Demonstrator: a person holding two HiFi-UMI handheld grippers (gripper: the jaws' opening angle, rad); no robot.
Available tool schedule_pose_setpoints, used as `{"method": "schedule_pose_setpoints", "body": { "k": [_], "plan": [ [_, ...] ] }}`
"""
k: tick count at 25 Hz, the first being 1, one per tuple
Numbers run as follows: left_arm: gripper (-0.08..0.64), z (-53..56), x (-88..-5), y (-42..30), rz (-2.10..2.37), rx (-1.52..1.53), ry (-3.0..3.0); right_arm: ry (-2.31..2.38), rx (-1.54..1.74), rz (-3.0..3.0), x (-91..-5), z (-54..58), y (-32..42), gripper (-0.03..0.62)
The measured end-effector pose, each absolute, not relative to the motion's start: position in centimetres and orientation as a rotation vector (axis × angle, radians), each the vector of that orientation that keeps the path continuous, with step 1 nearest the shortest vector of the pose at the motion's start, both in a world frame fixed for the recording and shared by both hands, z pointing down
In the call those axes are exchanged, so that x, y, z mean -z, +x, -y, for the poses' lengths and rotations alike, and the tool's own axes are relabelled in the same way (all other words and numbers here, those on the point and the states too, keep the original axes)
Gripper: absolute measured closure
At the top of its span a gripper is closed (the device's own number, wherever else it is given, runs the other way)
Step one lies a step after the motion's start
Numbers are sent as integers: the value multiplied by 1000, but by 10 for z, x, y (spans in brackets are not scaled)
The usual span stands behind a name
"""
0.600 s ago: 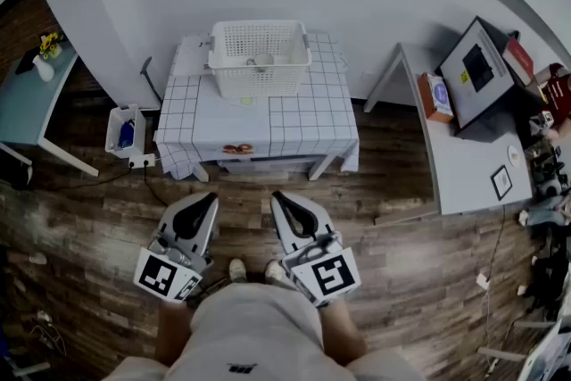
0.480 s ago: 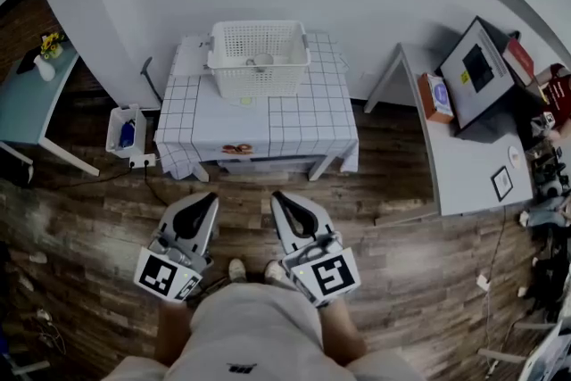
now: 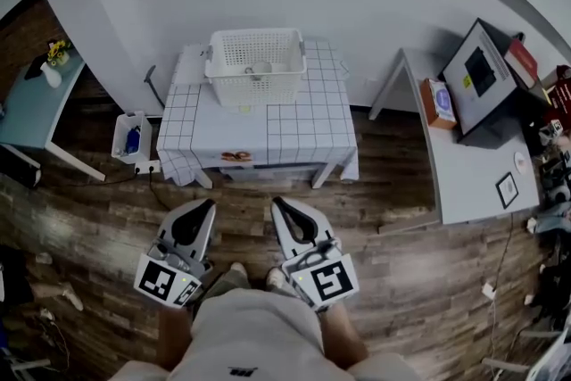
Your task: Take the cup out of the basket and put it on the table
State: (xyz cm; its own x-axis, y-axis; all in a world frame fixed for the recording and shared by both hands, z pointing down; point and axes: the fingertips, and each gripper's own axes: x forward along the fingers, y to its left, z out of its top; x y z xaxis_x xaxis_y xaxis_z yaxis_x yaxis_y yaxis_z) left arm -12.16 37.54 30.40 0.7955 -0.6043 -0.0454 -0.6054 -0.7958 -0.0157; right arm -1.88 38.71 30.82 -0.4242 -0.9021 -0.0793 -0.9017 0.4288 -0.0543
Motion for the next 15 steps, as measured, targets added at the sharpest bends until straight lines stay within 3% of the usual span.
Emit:
{"method": "schedule_pose_setpoints", "body": {
  "k": [15],
  "plan": [
    [545, -287, -325, -136, -916, -48, -2989, -1718, -4, -2600, -327, -305, -35, 578]
  ]
}}
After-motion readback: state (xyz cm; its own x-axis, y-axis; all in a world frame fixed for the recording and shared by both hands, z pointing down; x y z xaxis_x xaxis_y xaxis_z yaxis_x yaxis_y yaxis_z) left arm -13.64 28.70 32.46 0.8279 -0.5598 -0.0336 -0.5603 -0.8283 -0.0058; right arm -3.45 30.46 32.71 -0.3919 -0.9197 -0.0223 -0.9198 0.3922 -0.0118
